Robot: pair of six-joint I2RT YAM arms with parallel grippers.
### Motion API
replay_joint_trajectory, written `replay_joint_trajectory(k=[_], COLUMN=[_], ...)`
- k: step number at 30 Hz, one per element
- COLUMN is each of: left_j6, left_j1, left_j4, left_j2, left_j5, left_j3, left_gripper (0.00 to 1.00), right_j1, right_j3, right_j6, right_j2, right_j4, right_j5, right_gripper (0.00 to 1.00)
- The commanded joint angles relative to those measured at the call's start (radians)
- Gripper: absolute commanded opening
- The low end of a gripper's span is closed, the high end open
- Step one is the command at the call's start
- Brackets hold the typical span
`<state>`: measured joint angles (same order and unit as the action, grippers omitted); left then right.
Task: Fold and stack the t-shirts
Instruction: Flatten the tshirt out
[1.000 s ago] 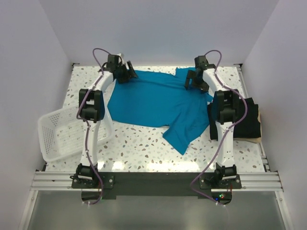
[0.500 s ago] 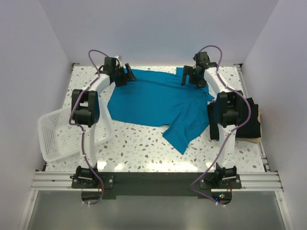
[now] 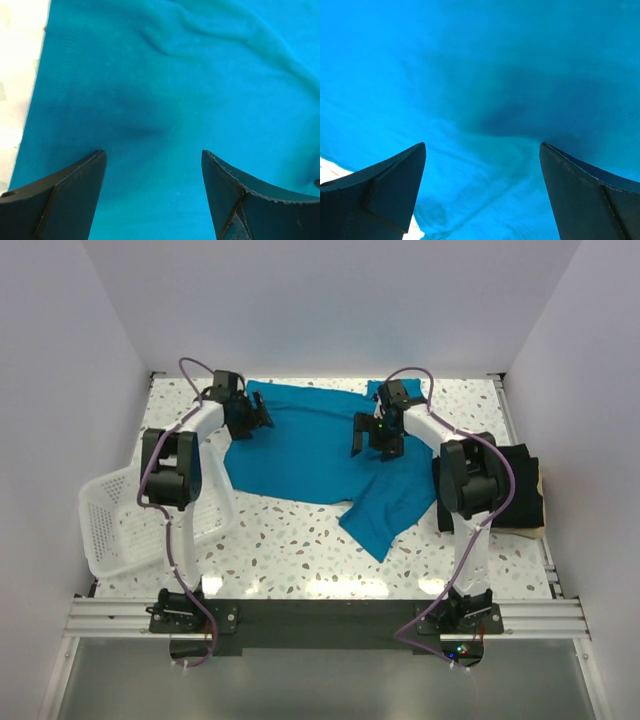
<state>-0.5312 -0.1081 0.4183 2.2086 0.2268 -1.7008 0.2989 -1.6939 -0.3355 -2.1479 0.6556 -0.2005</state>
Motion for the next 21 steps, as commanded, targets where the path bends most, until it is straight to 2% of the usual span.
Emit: replay_joint_trajectory(k=[1, 13, 21], left_j6=[-0.019, -0.003, -0.038], left_j1=[0.034, 0.038, 0.030], left_j4=[-0.004, -0.041, -0.154], left_j2=[0.029, 0.255, 0.379], left_j5=[-0.017, 0.063, 0.223], left_j3=[-0.014, -0.213, -0.390], left_gripper=[0.82, 0.82, 0.83], right_j1=[-0.021, -0.095, -0.147], right_j3=[0.005, -0.036, -0.214], right_j6=[-0.036, -0.123, -0.137], right_j2=[-0.004, -0.107, -0.219], right_j4=[-0.045, -0.008, 0.059], right_j5=[-0.022, 0.070, 0.115], right_gripper=[0.99, 0.99, 0.99])
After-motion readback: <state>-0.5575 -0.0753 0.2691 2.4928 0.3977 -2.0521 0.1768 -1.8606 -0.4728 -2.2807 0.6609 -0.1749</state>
